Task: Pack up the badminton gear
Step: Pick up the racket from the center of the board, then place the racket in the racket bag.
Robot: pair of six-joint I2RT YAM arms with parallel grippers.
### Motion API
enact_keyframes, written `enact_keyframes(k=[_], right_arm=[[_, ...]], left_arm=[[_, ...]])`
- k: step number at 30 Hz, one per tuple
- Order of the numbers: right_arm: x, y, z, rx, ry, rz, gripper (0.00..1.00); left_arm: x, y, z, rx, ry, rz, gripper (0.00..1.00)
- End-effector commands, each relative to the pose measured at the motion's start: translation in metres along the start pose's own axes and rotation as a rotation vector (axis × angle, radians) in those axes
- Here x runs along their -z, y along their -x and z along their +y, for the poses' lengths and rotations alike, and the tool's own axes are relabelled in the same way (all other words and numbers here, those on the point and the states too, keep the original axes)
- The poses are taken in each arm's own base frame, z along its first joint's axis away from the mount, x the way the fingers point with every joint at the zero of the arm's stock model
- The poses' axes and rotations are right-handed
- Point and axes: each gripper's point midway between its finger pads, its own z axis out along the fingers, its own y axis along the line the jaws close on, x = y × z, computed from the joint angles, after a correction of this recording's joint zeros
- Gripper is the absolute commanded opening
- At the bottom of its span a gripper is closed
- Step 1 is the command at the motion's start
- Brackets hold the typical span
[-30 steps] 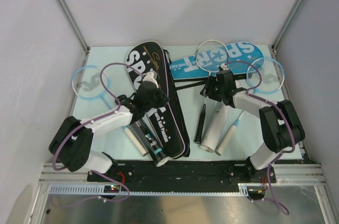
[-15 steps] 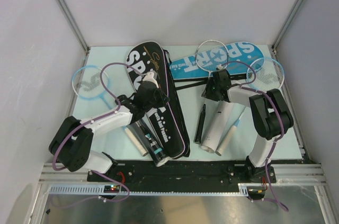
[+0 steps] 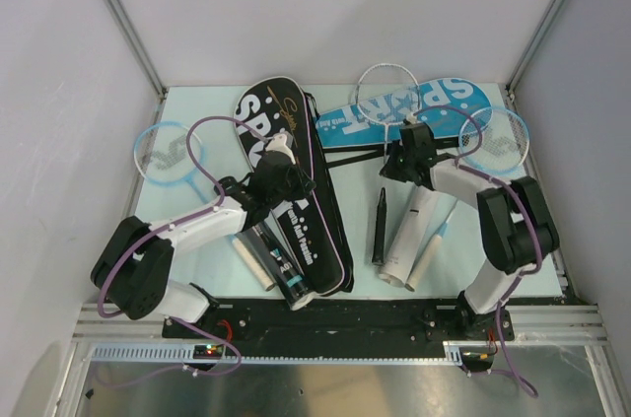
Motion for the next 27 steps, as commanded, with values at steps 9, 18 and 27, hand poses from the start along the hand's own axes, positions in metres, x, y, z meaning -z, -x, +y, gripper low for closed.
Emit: enact_keyframes(k=[9,18,27], right_arm=[[0.099,0.038,0.041,0.100,0.136,-0.091,0.00],[0.168,-0.035,0.023,0.268,0.091,0.031,0.00],[0.183,-0.101,0.013,0.431,0.025,0.087,0.00]], left_arm=[[0.008,0.029,-0.011,-0.022,-0.028,-0.095,0.00],[0.008,0.029,-0.011,-0.031,-0.033,-0.094,0.00],[0.010,0.033,-0.016,-0.038,-0.049,-0.100,0.00]])
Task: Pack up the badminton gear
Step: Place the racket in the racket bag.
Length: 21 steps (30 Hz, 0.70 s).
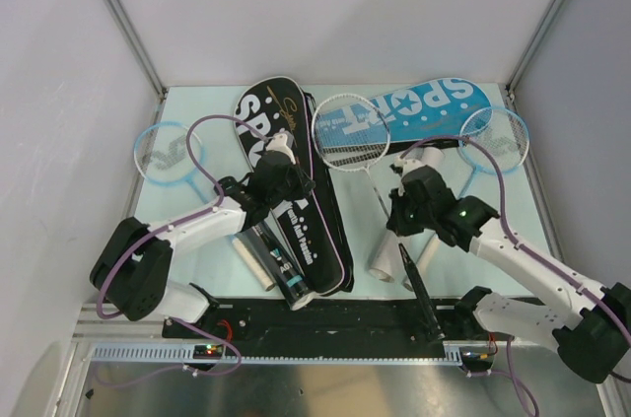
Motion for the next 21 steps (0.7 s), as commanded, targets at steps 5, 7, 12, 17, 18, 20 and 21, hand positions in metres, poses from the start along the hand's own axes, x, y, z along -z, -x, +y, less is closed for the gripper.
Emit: enact_keyframes(k=[5,7,12,17,18,20,21], right_arm=[[-0.007,-0.030,-0.013,0.091,-0.145,0.051,0.00],[-0.010,-0.029,-0.009,0.106,-0.137,0.044,0.00],[-0.018,-0.019,0.010,0.138,-0.073,-0.004,0.00],[-0.035,-0.005,0.030,0.153,0.003,-0.049,0.00],[-0.040,-0.005,0.034,0.156,0.021,-0.045,0.00],[-0.050,-0.002,0.045,0.164,0.065,-0.047,0.00],[-0.056,-0.002,0.050,0.170,0.087,-0.041,0.00]], left_arm=[[0.010,0.033,-0.017,-0.013,-0.050,-0.097,0.00],[0.010,0.034,-0.018,-0.013,-0.053,-0.098,0.00],[0.011,0.033,-0.019,-0.013,-0.060,-0.095,0.00],[0.010,0.030,-0.021,-0.014,-0.073,-0.081,0.00],[0.009,0.030,-0.021,-0.014,-0.074,-0.077,0.00],[0.009,0.030,-0.023,-0.017,-0.082,-0.074,0.00],[0.009,0.030,-0.024,-0.018,-0.086,-0.071,0.00]])
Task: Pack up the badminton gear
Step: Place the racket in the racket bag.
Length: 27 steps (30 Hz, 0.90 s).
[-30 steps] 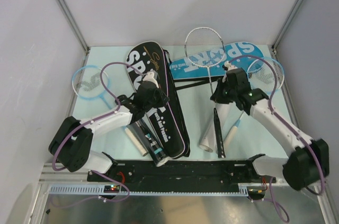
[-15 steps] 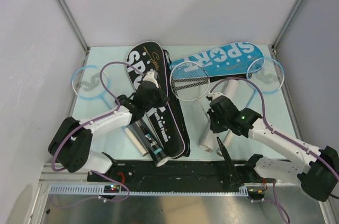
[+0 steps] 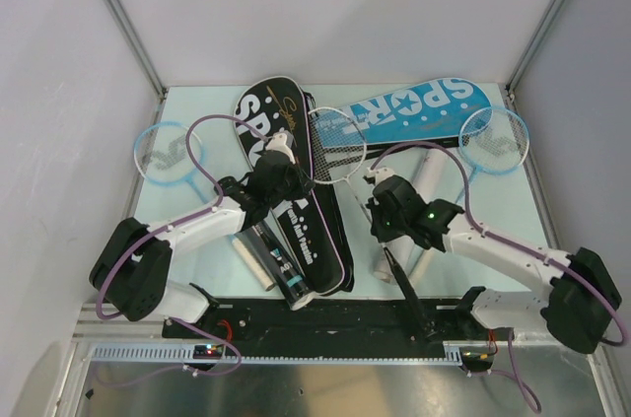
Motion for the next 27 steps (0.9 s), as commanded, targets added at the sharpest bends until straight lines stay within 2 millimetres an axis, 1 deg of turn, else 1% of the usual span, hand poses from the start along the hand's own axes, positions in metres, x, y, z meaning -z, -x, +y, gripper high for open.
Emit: enact_keyframes(k=[1,4,6,8,9,10,12,14,15,17,20,24,27], right_arm=[[-0.020,0.036,0.033,0.025,0.136,-0.113,0.00],[-0.031,0.042,0.042,0.044,0.172,-0.123,0.00],[-0.037,0.050,0.049,0.046,0.199,-0.151,0.00],[-0.043,0.062,0.053,0.037,0.214,-0.184,0.00],[-0.045,0.071,0.054,0.025,0.214,-0.206,0.00],[-0.051,0.077,0.053,0.004,0.206,-0.212,0.00],[-0.059,0.096,0.052,-0.039,0.202,-0.241,0.00],[-0.069,0.108,0.052,-0.076,0.201,-0.251,0.00],[-0.073,0.118,0.053,-0.095,0.206,-0.272,0.00],[-0.083,0.128,0.055,-0.123,0.209,-0.288,0.00],[-0.093,0.144,0.056,-0.163,0.200,-0.323,0.00],[-0.107,0.157,0.057,-0.207,0.197,-0.371,0.00],[-0.118,0.163,0.057,-0.237,0.186,-0.396,0.00]], left_arm=[[0.008,0.029,-0.025,-0.016,-0.085,-0.072,0.00],[0.009,0.030,-0.028,-0.015,-0.099,-0.070,0.00],[0.008,0.030,-0.028,-0.013,-0.098,-0.069,0.00],[0.007,0.029,-0.027,-0.006,-0.094,-0.069,0.00],[0.007,0.029,-0.026,0.000,-0.091,-0.070,0.00],[0.007,0.029,-0.027,0.009,-0.092,-0.072,0.00],[0.008,0.028,-0.027,0.028,-0.094,-0.072,0.00],[0.010,0.030,-0.029,0.047,-0.104,-0.075,0.00],[0.010,0.030,-0.031,0.055,-0.107,-0.077,0.00],[0.011,0.031,-0.031,0.079,-0.109,-0.079,0.00],[0.012,0.029,-0.030,0.110,-0.108,-0.076,0.00],[0.013,0.026,-0.029,0.165,-0.116,-0.070,0.00],[0.015,0.028,-0.031,0.200,-0.133,-0.081,0.00]])
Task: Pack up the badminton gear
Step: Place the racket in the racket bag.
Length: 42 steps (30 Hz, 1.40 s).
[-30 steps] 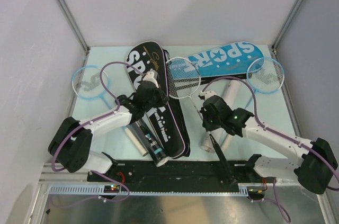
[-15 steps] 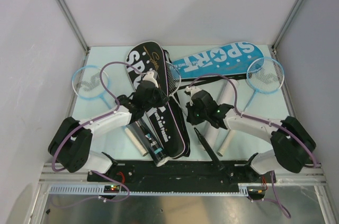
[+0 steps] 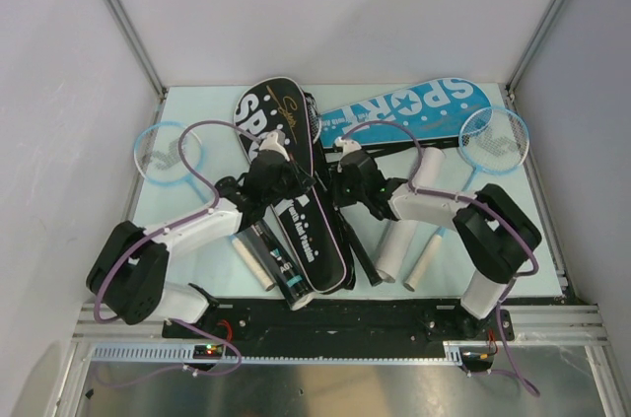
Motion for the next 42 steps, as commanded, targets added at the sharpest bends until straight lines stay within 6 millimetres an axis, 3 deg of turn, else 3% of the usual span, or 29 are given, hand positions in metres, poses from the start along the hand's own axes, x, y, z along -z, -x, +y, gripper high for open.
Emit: enact_keyframes(k=[1,11,16,19,22,28,32,36,42], right_arm=[[-0.013,0.065,0.017,-0.080,0.027,-0.230,0.00],[-0.035,0.063,0.019,-0.129,-0.025,-0.275,0.04],[-0.029,0.048,0.025,-0.108,0.031,-0.174,0.31],[-0.012,0.036,0.024,-0.077,0.082,-0.065,0.48],[0.011,0.021,0.019,-0.051,0.119,0.035,0.56],[0.058,-0.004,0.002,-0.062,0.147,0.192,0.57],[0.080,-0.031,0.007,-0.065,0.216,0.292,0.57],[0.086,-0.055,0.007,-0.059,0.245,0.333,0.58],[0.071,-0.080,0.013,-0.044,0.317,0.378,0.58]], left_arm=[[0.012,0.018,-0.027,0.082,-0.113,-0.055,0.00],[0.010,0.018,-0.026,0.118,-0.122,-0.057,0.00],[0.008,0.020,-0.020,0.109,-0.105,-0.066,0.00],[0.008,0.023,-0.013,0.097,-0.092,-0.076,0.00],[0.006,0.024,-0.006,0.090,-0.077,-0.077,0.00],[0.004,0.027,-0.001,0.077,-0.058,-0.090,0.00],[0.003,0.030,-0.001,0.071,-0.052,-0.102,0.00],[0.003,0.030,-0.002,0.072,-0.057,-0.096,0.00],[0.003,0.030,-0.003,0.074,-0.059,-0.097,0.00]])
